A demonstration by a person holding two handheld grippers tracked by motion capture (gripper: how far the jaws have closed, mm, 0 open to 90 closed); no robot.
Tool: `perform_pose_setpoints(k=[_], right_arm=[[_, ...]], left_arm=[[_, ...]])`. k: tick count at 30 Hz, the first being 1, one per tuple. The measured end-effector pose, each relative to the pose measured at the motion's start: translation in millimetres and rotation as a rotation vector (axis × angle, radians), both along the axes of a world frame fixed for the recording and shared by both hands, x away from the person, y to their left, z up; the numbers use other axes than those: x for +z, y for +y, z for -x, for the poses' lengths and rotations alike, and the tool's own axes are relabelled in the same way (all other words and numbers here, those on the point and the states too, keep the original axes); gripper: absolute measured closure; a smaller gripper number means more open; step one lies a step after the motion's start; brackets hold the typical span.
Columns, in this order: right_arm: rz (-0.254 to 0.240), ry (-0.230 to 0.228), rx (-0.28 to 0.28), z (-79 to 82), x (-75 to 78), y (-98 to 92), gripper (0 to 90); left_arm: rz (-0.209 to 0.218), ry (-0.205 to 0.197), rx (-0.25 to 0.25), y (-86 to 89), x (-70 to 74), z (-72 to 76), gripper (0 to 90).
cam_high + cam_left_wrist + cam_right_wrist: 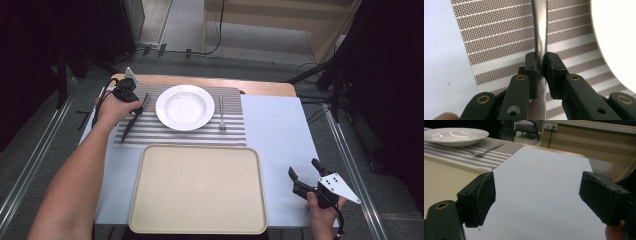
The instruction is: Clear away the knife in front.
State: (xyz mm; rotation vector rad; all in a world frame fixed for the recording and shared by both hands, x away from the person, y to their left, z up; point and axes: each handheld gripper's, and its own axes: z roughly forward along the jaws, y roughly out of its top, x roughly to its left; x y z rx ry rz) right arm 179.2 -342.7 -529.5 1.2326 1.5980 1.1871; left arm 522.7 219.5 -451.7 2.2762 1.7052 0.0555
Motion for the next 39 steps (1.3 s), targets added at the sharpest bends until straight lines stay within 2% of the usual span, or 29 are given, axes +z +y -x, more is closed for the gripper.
perform_pose_setpoints(k=[5, 6, 12, 20, 23, 26, 33, 39], right_arm=[[0.000, -0.001, 0.000, 0.0, 0.0, 0.0, 14.9], [0.000, -0.002, 0.001, 0.2, 0.1, 0.0, 14.9], [-0.006, -0.008, 0.006, 0.8, 0.4, -0.5, 14.6], [-0.022, -0.013, 0.017, 2.1, 1.1, -1.8, 13.6], [-0.026, -0.019, 0.025, 2.3, 1.3, -2.5, 13.4], [-0.036, -0.023, 0.032, 3.0, 1.5, -3.1, 13.4], [-0.034, -0.020, 0.033, 2.8, 1.7, -3.2, 13.4], [-0.035, -0.017, 0.031, 2.8, 1.7, -3.2, 13.3]], left_arm=[[0.021, -0.013, -0.009, 3.6, 7.3, 5.6, 79.2], [0.040, -0.019, -0.014, 5.6, 10.4, 9.1, 79.1], [0.024, -0.030, -0.058, 5.1, 15.8, 23.6, 79.1], [0.050, -0.060, -0.089, 7.2, 26.3, 44.3, 79.1], [0.042, -0.062, -0.104, 8.0, 29.2, 49.4, 79.1], [0.052, -0.083, -0.114, 8.9, 34.4, 60.5, 79.1], [0.071, -0.104, -0.141, 5.6, 40.5, 78.3, 79.1], [0.087, -0.128, -0.182, -3.4, 46.8, 101.2, 79.1]])
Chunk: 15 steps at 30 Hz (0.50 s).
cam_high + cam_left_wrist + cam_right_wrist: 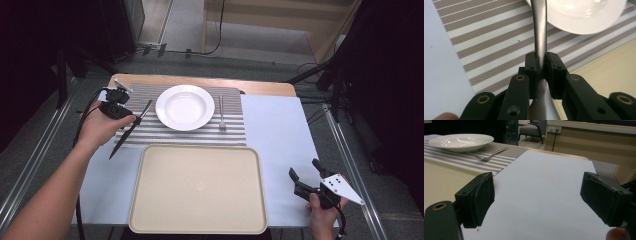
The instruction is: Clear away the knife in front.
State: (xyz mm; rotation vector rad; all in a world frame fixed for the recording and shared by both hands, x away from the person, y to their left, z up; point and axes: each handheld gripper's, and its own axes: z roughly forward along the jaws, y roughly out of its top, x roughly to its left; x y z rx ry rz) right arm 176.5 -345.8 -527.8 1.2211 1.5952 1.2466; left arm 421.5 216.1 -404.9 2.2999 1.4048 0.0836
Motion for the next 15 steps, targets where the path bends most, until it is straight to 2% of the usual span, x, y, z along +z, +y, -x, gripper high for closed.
perform_pose_setpoints(k=[7, 8, 15], right_arm=[[0.002, -0.002, 0.003, -0.2, 0.0, -0.1, 13.3], [0.001, -0.001, 0.004, -0.2, 0.1, 0.0, 13.3], [0.000, 0.001, 0.005, -0.3, 0.1, 0.1, 13.3]], left_arm=[[0.016, -0.033, -0.036, -6.9, 6.0, 21.3, 79.1], [0.022, -0.030, -0.053, -8.2, 6.6, 26.4, 79.1], [0.037, -0.027, -0.084, -13.2, 1.8, 43.8, 79.0]])
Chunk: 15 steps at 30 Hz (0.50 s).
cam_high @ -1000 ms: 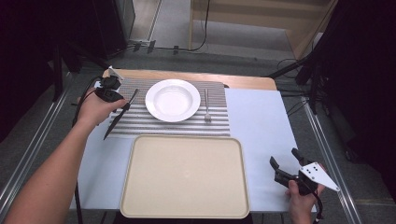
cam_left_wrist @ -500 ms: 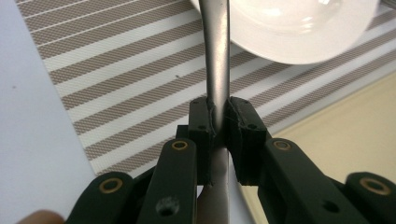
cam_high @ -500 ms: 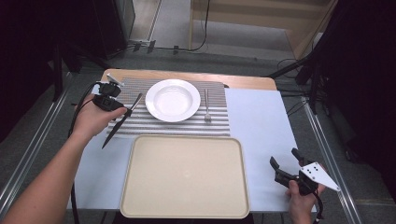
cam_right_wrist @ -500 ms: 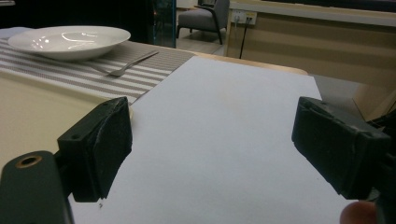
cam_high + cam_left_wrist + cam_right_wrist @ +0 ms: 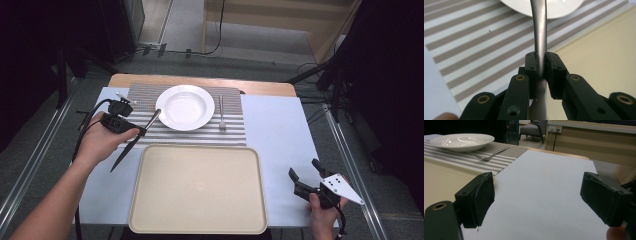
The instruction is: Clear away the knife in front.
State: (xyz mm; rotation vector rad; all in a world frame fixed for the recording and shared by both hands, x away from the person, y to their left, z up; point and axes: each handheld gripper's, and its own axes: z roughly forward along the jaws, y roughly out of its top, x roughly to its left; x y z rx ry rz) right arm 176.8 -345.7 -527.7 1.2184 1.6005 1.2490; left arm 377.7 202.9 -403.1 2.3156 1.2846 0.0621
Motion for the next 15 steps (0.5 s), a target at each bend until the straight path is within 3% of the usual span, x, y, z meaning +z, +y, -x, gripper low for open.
perform_pose_setpoints(k=[4, 11, 15], right_arm=[[-0.001, 0.002, 0.003, 0.0, 0.0, 0.2, 13.3], [-0.001, 0.003, 0.003, 0.0, -0.1, 0.1, 13.3], [0.000, 0.003, 0.002, 0.0, 0.0, 0.3, 13.5]], left_arm=[[-0.018, 0.001, -0.026, -7.0, -6.4, 10.8, 79.0], [0.025, 0.006, -0.070, -20.7, -12.8, 31.1, 79.0], [0.020, 0.004, -0.092, -30.4, -18.3, 41.7, 79.0]])
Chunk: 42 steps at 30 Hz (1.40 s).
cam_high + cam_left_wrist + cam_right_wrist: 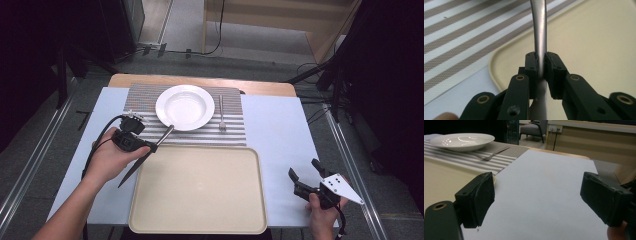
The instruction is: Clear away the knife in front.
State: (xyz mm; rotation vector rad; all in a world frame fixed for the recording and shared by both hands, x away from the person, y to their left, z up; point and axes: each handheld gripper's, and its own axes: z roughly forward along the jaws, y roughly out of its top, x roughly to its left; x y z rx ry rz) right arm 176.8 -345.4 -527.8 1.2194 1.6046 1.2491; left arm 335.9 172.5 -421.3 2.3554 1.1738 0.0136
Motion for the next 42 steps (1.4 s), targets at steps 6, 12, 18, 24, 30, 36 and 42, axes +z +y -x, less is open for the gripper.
perform_pose_setpoints(k=[6, 12, 18, 24, 30, 36, 42], right_arm=[[0.000, -0.001, 0.000, 0.1, 0.0, -0.1, 13.6], [0.002, -0.001, -0.001, 0.2, 0.0, 0.2, 13.7], [0.005, 0.000, -0.004, 0.0, -0.1, 0.4, 13.8], [0.006, -0.001, -0.006, 0.0, -0.2, 0.6, 13.9], [0.005, 0.000, -0.008, 0.1, -0.3, 0.7, 13.9], [0.010, 0.000, -0.010, -0.2, -0.4, 1.1, 14.0], [0.017, 0.001, -0.012, -0.6, -0.5, 1.8, 14.0]], left_arm=[[0.031, 0.011, -0.021, -8.4, -8.3, 14.1, 79.0], [0.046, 0.016, -0.034, -18.5, -20.4, 25.9, 78.9], [0.054, 0.019, -0.034, -26.0, -32.7, 34.7, 78.9], [0.051, 0.034, -0.038, -32.8, -46.5, 40.7, 78.8], [0.036, 0.030, -0.029, -34.7, -58.1, 46.5, 78.7], [-0.029, 0.004, -0.029, -38.1, -65.6, 50.7, 78.5], [0.016, 0.023, -0.040, -36.3, -68.3, 51.3, 71.9]])
